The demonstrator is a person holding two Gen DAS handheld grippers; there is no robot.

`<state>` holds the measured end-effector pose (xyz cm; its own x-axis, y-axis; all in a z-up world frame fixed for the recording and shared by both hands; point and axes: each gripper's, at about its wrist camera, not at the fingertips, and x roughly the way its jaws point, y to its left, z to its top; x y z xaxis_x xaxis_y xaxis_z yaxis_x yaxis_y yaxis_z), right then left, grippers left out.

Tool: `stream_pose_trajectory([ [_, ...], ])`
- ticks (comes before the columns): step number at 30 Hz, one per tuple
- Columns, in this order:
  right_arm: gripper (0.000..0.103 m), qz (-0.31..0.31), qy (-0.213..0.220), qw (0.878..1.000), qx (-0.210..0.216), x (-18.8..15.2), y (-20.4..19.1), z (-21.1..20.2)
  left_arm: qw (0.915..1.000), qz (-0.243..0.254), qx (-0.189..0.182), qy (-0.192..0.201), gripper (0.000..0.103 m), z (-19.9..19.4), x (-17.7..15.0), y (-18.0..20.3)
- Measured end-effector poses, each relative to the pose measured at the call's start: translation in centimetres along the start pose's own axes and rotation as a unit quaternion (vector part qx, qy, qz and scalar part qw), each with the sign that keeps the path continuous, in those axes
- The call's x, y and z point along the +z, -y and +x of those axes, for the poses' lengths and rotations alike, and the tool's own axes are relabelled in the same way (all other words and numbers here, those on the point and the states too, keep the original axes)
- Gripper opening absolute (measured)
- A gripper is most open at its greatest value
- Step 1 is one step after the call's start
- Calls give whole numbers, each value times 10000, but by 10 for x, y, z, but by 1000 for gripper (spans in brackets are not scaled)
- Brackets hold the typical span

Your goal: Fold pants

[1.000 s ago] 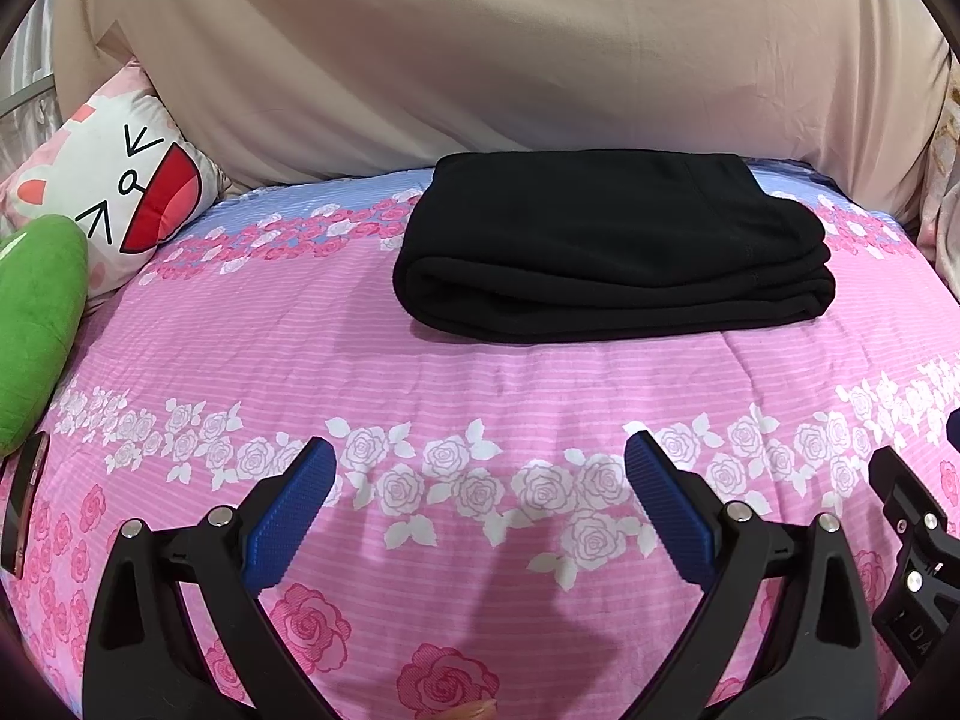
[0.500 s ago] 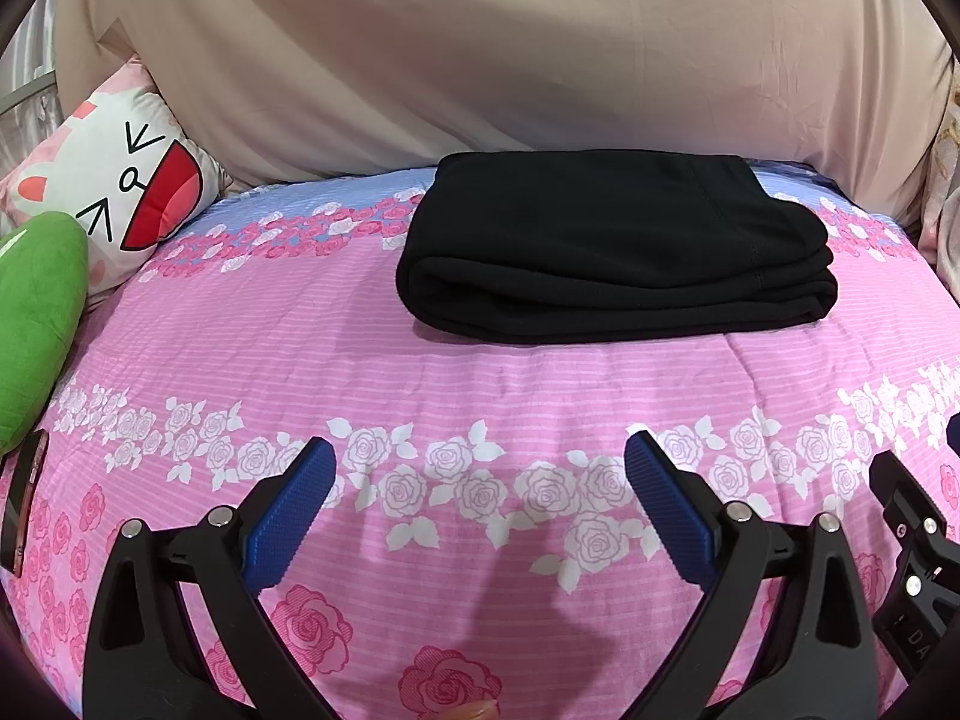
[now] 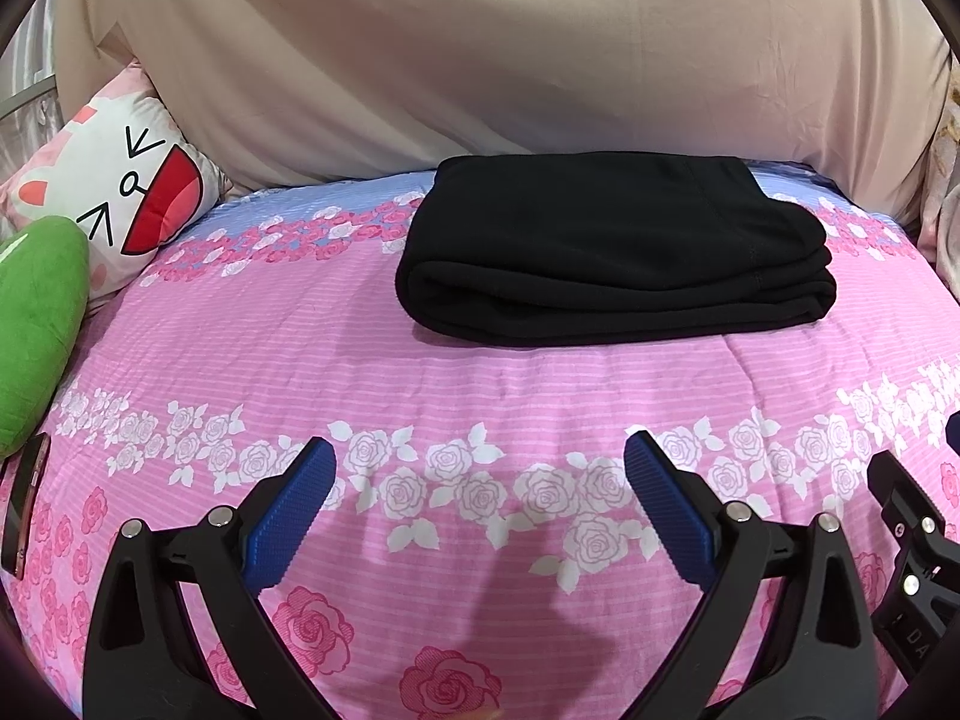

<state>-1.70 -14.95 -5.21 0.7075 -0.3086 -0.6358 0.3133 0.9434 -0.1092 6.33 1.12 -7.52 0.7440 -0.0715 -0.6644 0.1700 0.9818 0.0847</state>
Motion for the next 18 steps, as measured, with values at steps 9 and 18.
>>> stream_pose_trajectory([
  [9, 77, 0, -6, 10000, 1, 0, 0, 0, 9995, 14, -70, 322, 94, -9, 2, 0],
  [18, 79, -1, -15, 9999, 131, -4, 0, -1, 10000, 14, 66, 71, 94, -4, 0, -1],
])
